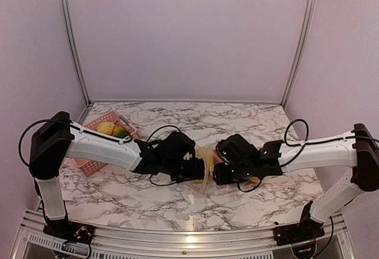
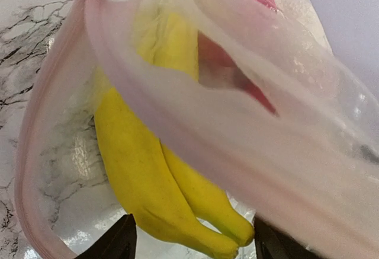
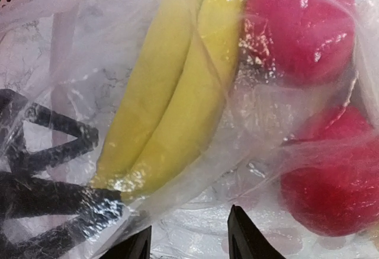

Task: Open the zip-top bag and remove the fake food
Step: Pick up the fake fruit from the zipper food storage bag.

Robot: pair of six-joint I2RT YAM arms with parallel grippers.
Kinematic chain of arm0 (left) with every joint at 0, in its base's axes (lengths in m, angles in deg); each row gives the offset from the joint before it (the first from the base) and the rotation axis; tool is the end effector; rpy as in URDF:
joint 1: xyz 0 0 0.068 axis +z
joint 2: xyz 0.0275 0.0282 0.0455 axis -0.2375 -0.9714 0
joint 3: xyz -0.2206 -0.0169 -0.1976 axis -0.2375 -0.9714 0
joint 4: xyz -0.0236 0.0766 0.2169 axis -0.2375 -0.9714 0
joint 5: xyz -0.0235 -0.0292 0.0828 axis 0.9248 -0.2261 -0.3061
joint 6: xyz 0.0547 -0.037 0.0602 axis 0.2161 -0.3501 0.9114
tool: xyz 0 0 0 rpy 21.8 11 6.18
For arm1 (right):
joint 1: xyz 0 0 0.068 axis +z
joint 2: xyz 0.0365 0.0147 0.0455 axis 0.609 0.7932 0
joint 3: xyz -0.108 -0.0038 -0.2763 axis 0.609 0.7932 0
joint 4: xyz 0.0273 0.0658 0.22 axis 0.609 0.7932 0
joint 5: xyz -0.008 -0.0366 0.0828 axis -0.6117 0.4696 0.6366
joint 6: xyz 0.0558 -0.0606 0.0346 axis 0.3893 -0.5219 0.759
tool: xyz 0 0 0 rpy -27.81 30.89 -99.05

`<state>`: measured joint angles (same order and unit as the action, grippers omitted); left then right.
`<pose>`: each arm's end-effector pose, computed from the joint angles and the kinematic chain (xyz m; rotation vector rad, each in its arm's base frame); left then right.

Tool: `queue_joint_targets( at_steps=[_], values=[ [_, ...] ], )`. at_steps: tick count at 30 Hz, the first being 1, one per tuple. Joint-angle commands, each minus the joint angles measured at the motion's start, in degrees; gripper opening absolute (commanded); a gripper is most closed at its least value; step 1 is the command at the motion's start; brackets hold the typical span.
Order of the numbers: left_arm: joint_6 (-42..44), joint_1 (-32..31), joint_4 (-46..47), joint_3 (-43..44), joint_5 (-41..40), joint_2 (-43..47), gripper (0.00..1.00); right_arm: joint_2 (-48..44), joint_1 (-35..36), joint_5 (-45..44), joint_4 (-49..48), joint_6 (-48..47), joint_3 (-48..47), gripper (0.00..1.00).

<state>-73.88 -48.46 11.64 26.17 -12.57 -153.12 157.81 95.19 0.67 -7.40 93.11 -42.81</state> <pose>0.1946 -0.3815 0.1824 0.2388 2.5759 -0.9995 0.1622 0.2318 0.1963 -0.2686 2.6015 0.4550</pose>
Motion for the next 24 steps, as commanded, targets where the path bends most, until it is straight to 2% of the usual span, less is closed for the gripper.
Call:
queue_joint_targets(
  at_steps=[1, 4, 9, 24],
  values=[
    [3.0, -0.5, -5.1, 3.1, -3.2, 0.2, 0.68, -3.5, 0.5, -3.4, 3.6, 0.3, -1.7, 0.40],
    [3.9, -0.6, -7.2, 4.5, -3.8, -0.2, 0.64, -5.7, 0.5, -5.4, 5.9, 0.8, -1.8, 0.34],
    [4.6, -0.7, -9.5, 5.8, -5.1, -0.7, 0.60, -8.5, 0.5, -7.1, 8.2, 1.4, -1.4, 0.33],
    [6.9, -4.0, -13.9, 10.0, -7.4, -2.5, 0.70, -10.5, 0.5, -8.4, 10.1, 1.3, -1.5, 0.34]
  ],
)
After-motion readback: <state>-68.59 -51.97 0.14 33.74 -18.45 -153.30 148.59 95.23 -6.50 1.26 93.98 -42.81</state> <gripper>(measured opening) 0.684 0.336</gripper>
